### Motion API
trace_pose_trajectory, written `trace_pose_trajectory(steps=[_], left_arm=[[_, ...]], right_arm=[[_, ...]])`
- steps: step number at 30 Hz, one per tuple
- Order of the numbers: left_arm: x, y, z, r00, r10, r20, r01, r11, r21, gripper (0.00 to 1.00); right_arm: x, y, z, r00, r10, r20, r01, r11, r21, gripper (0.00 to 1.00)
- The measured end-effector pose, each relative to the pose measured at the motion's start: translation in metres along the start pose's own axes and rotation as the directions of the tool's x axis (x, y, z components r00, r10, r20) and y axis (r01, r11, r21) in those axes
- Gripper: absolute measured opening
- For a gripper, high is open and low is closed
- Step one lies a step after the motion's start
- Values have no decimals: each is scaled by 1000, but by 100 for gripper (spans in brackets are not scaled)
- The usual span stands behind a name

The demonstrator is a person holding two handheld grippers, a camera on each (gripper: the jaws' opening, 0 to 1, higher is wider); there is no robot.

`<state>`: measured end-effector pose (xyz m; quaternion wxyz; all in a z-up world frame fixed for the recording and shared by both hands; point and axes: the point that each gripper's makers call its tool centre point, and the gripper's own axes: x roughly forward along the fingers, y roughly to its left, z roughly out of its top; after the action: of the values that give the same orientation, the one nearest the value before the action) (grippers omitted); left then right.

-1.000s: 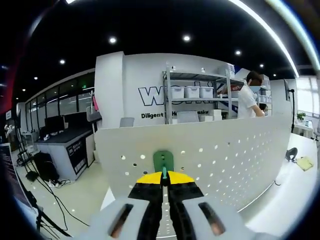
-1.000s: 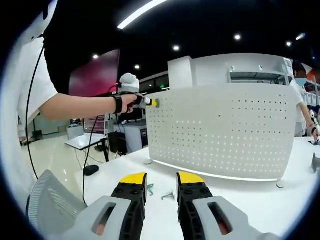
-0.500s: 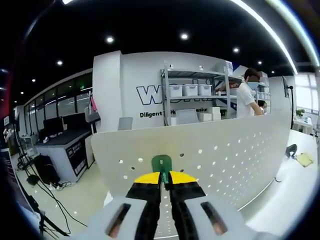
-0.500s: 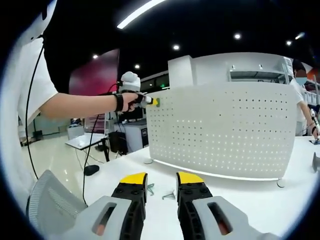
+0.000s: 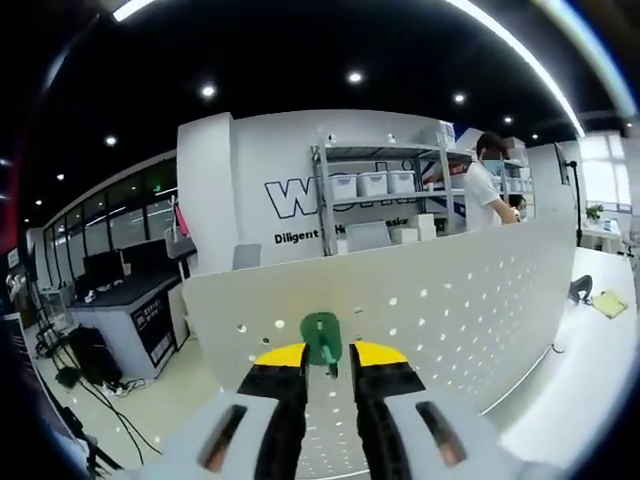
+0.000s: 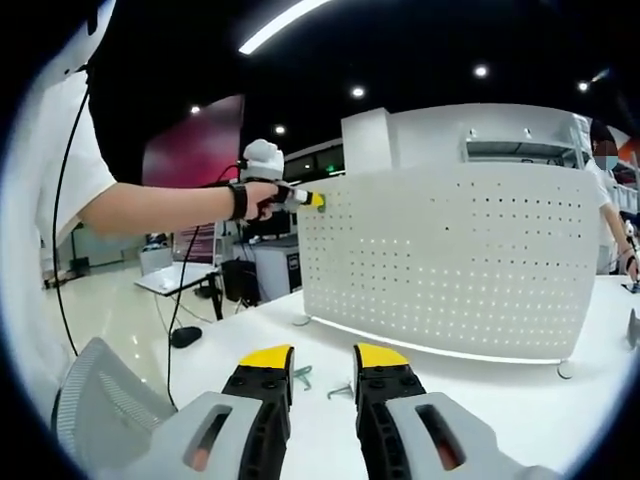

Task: Insert the hook assembly into the mounting plate slot until the hook locks in place.

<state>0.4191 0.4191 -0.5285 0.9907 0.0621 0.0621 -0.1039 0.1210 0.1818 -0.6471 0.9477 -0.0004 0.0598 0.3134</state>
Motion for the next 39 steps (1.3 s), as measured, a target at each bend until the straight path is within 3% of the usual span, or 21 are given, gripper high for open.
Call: trace_pose_trajectory(steps=[21,30,39], left_arm=[[-45,-23,-26,997,-80,-11,80,997,-14,37],[-68,-36,-16,990,-131,61,132,991,-17,46],[-86,-53,-13,982,-176,67,177,984,-14,49]], right_arm=[[4,10,0,998,67,-4,-67,998,-4,26],[9,13,1,995,95,-10,-95,995,-5,27],[10,13,4,994,109,-14,-110,994,-18,28]])
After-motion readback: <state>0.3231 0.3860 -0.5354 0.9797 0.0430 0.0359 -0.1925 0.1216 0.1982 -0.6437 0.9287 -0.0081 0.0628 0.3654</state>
